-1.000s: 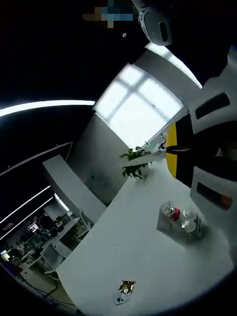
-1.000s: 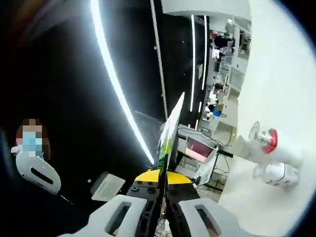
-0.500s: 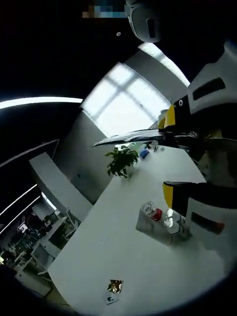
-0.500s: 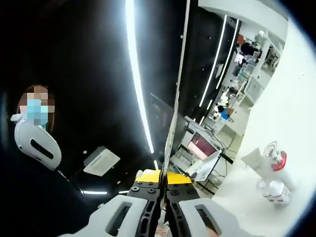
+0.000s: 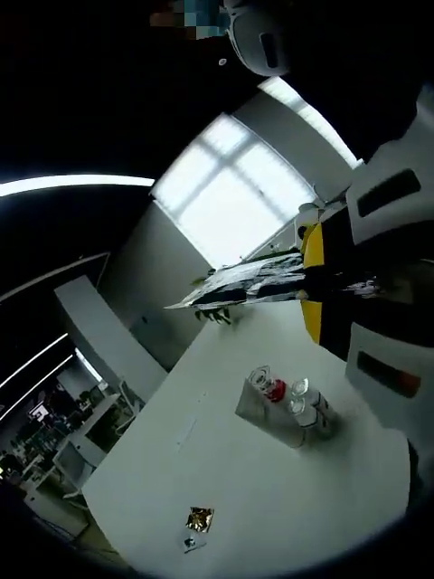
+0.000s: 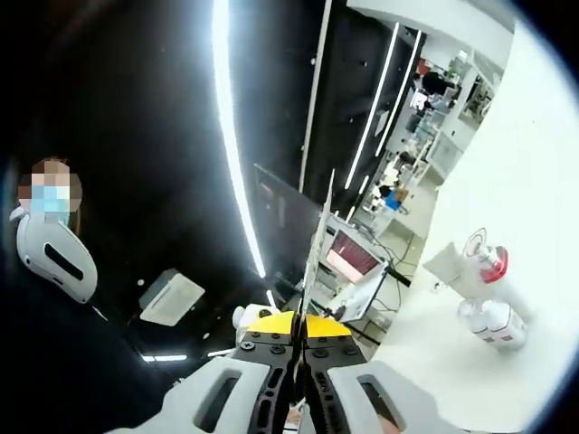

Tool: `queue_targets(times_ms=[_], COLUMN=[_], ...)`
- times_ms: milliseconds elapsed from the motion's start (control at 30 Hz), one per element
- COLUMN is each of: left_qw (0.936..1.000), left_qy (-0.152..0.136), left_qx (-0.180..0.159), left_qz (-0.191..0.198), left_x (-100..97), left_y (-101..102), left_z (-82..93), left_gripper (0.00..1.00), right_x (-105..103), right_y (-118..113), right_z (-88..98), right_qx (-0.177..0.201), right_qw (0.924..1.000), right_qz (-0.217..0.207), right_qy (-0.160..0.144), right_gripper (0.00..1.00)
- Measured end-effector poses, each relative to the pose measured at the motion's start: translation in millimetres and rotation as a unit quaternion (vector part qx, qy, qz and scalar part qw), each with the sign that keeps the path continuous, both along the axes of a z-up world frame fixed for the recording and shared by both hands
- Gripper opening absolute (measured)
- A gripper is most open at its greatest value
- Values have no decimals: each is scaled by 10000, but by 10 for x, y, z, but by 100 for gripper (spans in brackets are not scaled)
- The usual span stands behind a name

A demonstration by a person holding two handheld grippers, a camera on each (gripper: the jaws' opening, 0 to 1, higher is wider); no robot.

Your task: Arrange the skincare products in the storage area until every visible bottle or jar stands upright without overlapping.

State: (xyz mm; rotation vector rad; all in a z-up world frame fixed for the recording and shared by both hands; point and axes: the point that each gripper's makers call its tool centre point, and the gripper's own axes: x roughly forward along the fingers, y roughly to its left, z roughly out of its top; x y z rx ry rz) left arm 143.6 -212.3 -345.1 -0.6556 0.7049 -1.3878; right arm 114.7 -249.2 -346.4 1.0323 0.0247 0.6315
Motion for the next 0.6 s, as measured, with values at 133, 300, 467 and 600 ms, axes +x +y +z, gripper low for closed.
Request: queue_targets(times_ms=[133, 300, 467, 600], left_qw=[9998, 9998, 9995, 9995], left_qy=[-138, -161, -242, -194], left_qx=[122, 141, 172, 187], left_qz=[36, 60, 128, 170], left_x=[-4, 11, 61, 94], left_y=[-24, -33, -1, 22], left_z=[-28, -8, -9, -50], left_gripper=[0, 0, 0, 0], right_x=[1, -4, 3, -1], right_y=[-31, -39, 69, 159], right_z=[-26, 42, 6, -38], right_qx=[-138, -115, -575, -926], right_qw=[9999, 9998, 9980, 9951], right_qz=[-99, -47, 142, 220], right_qy=[20, -168, -218, -283], right_gripper=[0, 5, 29, 46])
